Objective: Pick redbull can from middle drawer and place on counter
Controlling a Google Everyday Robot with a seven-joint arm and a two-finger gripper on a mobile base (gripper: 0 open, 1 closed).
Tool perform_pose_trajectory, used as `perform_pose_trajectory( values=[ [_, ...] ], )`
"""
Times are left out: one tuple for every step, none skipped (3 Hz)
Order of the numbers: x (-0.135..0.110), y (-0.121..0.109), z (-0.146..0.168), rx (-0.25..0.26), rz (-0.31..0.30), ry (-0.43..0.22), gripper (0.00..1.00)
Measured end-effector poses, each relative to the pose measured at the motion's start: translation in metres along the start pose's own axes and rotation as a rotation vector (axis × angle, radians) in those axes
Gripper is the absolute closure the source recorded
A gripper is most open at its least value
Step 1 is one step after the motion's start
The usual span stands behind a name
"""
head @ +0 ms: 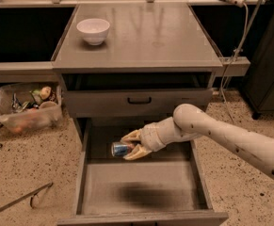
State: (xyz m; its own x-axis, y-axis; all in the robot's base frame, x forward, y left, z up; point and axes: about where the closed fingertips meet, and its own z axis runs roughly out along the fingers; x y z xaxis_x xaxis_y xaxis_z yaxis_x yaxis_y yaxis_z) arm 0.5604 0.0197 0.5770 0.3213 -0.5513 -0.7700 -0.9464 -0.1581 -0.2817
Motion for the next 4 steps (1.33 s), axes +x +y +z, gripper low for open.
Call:
perform_pose_trajectory(
  values=[
    [-0.057,-0.035,-0.035,0.033,-0.093,0.026,1.0],
    [-0.149,-0.082,-0.088,0.058,-0.197,0.044,1.0],
    [-0.24,-0.131,-0.151,0.113,-0.262,0.076,1.0],
    [-0.24,-0.131,-0.151,0.113,-0.262,0.076,1.0]
  ],
)
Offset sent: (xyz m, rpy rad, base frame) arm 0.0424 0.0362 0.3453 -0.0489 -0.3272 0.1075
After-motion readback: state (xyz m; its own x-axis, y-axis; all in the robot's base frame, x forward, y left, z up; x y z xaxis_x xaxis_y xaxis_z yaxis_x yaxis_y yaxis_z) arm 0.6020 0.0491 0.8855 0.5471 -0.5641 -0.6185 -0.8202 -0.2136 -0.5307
